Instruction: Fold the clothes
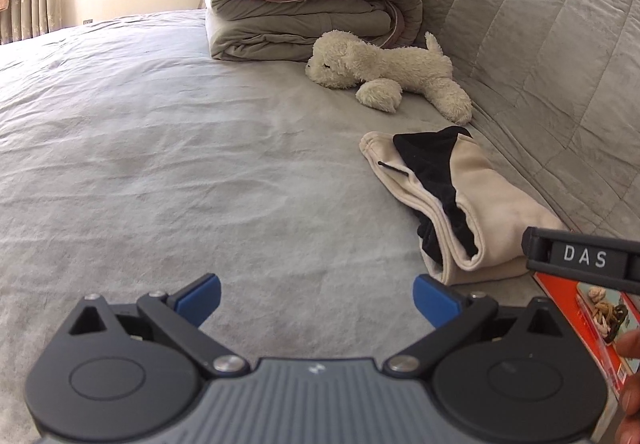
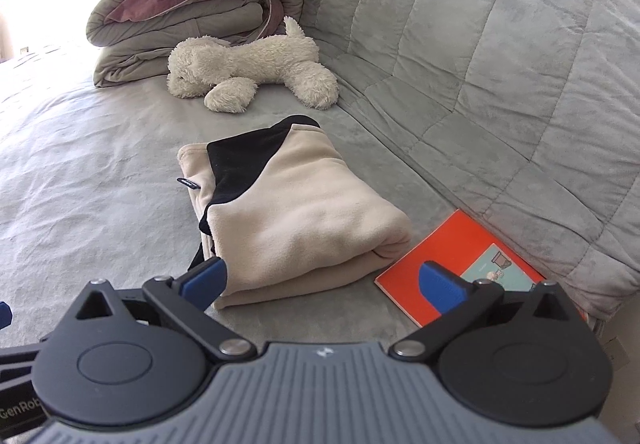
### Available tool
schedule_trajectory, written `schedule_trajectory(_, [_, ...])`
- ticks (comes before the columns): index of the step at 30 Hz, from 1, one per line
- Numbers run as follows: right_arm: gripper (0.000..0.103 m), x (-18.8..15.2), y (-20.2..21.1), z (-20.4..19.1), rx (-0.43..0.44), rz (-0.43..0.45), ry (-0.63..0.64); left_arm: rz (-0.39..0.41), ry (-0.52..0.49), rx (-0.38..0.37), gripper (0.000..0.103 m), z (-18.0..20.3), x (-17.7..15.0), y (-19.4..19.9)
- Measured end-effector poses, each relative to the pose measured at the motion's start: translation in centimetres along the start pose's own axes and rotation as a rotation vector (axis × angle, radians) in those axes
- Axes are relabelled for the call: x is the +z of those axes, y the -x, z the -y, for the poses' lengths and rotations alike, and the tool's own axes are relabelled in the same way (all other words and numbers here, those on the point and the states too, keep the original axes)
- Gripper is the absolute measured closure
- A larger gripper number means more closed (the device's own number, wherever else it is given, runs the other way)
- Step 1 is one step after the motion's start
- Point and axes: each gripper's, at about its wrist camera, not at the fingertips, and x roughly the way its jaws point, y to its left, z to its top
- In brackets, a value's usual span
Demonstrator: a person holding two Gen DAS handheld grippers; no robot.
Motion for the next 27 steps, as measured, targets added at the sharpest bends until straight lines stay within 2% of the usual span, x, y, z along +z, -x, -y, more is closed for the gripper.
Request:
schedule_trajectory(13, [0.000,-0.11,-0.36,-0.05,-0.031,-0.006,0.004,0.025,-0.034,0.049,0.001,-0.39,-0.04,0.74])
schedule_trajectory(27, [0.000,-0.25,-0.69,0.11,-0.038,-0.015,0.012,0.021,-0.071,0.055,0.001,0.56,-0.41,0.56])
